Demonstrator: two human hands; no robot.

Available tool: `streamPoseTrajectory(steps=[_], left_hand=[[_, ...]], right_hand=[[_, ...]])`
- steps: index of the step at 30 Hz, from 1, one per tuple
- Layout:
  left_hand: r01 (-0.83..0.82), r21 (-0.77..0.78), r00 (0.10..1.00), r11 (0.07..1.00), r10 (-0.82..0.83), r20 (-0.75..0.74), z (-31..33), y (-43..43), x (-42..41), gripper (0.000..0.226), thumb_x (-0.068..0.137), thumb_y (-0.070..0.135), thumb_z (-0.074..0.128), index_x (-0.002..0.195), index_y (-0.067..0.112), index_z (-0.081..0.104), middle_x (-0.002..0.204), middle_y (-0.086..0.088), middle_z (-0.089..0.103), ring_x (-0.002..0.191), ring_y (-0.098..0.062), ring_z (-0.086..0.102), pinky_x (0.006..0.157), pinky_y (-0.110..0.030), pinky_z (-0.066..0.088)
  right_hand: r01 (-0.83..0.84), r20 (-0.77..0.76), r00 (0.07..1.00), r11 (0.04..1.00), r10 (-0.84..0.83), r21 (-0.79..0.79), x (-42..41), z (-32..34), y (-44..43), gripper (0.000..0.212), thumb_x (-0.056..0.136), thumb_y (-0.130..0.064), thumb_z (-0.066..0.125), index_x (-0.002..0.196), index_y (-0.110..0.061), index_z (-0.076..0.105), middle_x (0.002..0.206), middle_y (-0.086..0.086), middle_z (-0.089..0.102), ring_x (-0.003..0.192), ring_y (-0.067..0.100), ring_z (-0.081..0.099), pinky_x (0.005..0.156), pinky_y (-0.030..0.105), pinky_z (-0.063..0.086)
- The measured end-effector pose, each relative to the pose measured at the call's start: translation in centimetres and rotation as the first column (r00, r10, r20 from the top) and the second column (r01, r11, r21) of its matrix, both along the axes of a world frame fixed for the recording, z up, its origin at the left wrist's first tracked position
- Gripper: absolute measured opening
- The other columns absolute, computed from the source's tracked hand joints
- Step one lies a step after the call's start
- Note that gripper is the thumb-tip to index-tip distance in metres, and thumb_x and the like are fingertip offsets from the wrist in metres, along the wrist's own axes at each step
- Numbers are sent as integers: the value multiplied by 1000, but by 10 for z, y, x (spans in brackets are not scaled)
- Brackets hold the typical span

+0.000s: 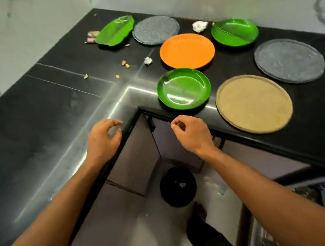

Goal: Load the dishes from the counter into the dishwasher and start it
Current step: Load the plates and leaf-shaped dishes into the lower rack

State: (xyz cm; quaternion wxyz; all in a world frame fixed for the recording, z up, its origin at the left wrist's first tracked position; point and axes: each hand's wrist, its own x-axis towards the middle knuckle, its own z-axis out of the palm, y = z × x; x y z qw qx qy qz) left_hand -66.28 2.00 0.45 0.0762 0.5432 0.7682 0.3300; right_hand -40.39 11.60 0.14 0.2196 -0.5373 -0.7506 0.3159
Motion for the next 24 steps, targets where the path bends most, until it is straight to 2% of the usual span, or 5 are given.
streamPoseTrajectory(steps=[10,14,19,22,24], left_hand=[[-164,-138,986,977,168,14,-13,75,-49,16,83,13,67,95,18,77,78,5,57,79,-19,57,73,-32,40],[-196,-141,975,971,208,81,-11,104,-65,20,83,21,64,98,17,76,92,-2,65,85,-17,60,79,-30,45],[-259,-94,934,961,274,228,-3,162,-105,21,84,6,66,95,22,73,91,4,68,77,-5,63,75,-7,44],[-243,-109,903,964,266,337,3,208,-135,23,86,9,62,101,24,70,87,1,70,69,2,62,70,-8,47],[-253,-100,871,962,272,409,1,237,-154,24,87,14,62,107,27,65,84,1,69,71,-8,67,75,-23,55]], right_hand=[[-393,55,918,888,392,240,-114,17,123,21,88,-20,62,104,-14,74,98,8,68,95,33,60,81,45,53],[-409,98,913,890,397,201,-164,8,143,36,88,-17,62,121,-3,66,113,17,63,107,40,56,94,48,46],[-331,103,942,933,318,144,-214,-5,167,64,92,-22,62,148,1,41,147,17,47,135,34,41,116,38,29],[-208,134,974,954,182,215,-235,-17,186,66,92,-33,62,150,-11,42,144,6,52,124,29,49,101,44,46],[-158,133,983,955,128,250,-245,-24,197,58,91,-37,61,145,-17,48,134,1,58,114,28,53,91,46,49]])
